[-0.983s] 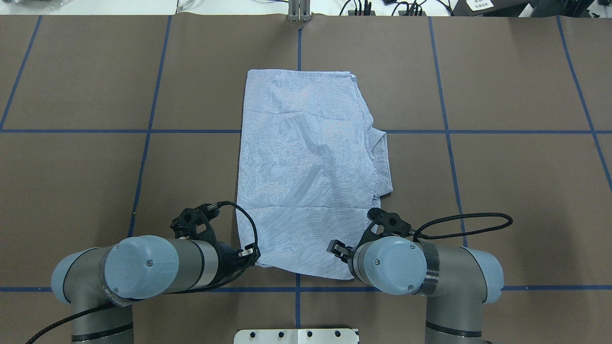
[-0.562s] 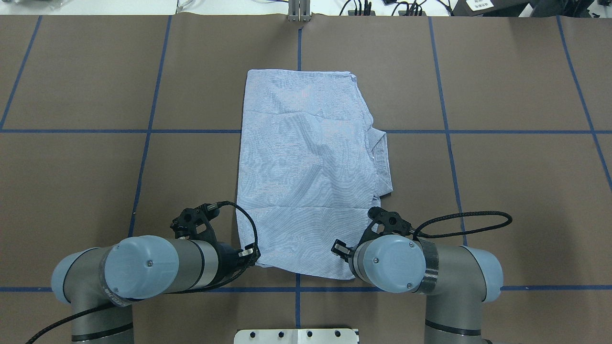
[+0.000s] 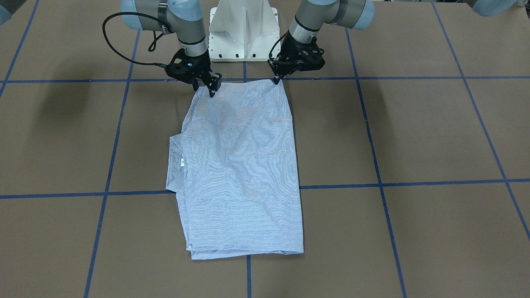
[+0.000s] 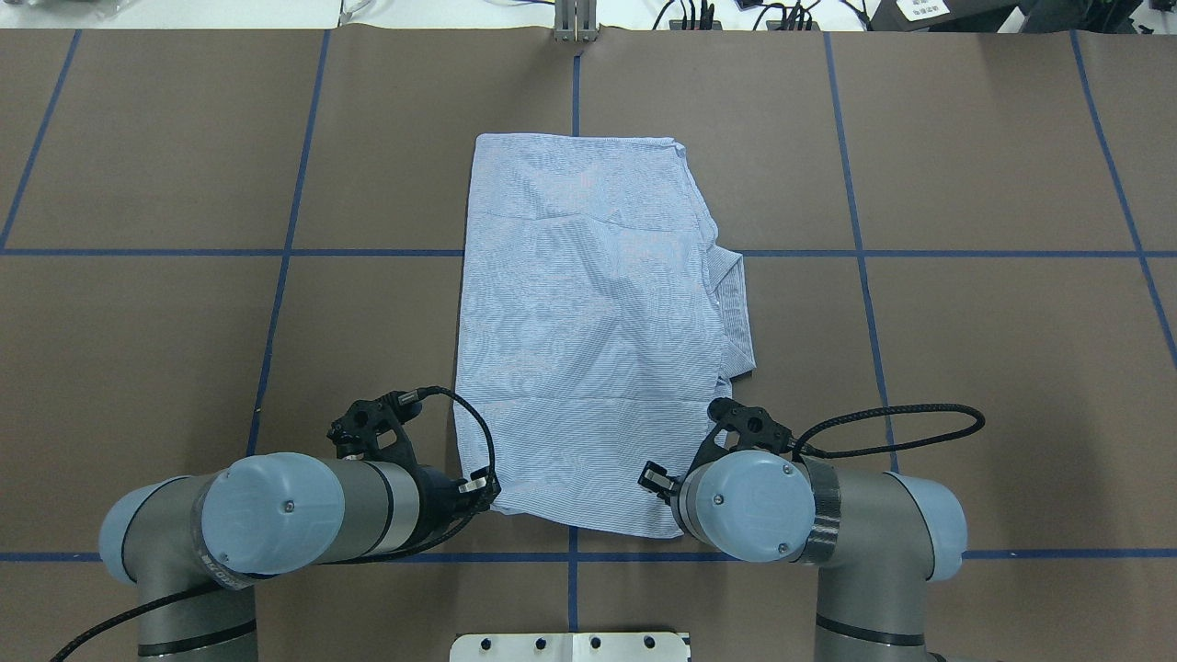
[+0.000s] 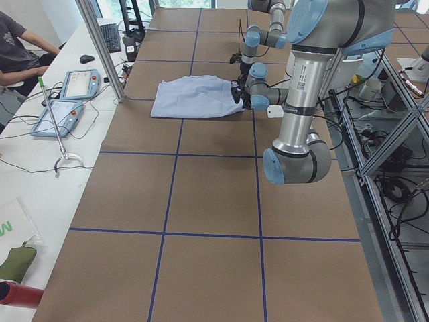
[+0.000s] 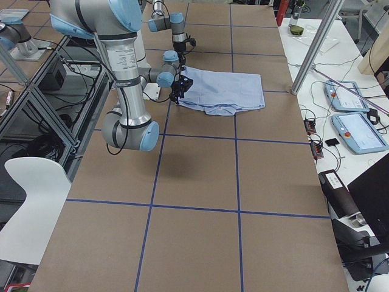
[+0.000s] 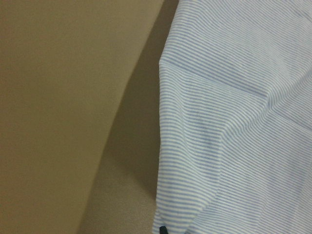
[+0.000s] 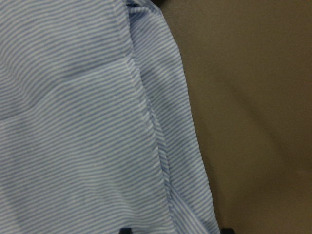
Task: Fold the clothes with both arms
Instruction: 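Close both grippers on the shirt edge nearest the robot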
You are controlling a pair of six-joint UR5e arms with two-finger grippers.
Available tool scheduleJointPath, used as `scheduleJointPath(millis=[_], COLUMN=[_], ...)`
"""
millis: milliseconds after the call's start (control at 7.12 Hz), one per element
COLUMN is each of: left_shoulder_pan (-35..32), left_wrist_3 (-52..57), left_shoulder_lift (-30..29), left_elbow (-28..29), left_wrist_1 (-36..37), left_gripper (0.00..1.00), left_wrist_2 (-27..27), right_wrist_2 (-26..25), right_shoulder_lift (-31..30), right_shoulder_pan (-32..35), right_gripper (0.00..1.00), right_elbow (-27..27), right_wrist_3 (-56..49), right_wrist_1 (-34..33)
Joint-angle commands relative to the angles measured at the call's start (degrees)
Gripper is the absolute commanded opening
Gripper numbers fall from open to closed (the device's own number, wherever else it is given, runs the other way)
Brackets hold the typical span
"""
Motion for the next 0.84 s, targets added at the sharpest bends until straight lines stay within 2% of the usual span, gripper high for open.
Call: scheduleJointPath(millis=[0, 140, 702], left_shoulder_pan=[0.04, -0.05, -0.05], left_wrist_3=[-0.06, 0.03, 0.03], left_shoulder_lift=[0.0, 0.0, 0.0], left_elbow=[-0.03, -0.03, 0.06], left_wrist_1=[0.01, 0.01, -0.08], left_gripper=[0.0, 0.0, 0.0], left_wrist_2=[0.0, 0.0, 0.09], right_wrist_2=[0.23, 0.14, 0.23], right_shoulder_lift=[0.68, 0.68, 0.68], right_shoulder_pan=[-0.07, -0.07, -0.42], right_gripper=[0.76, 0.79, 0.79], right_elbow=[0.43, 0.34, -0.19], right_wrist_3=[-0.01, -0.01, -0.1], right_wrist_1=[-3.11, -3.2, -3.2])
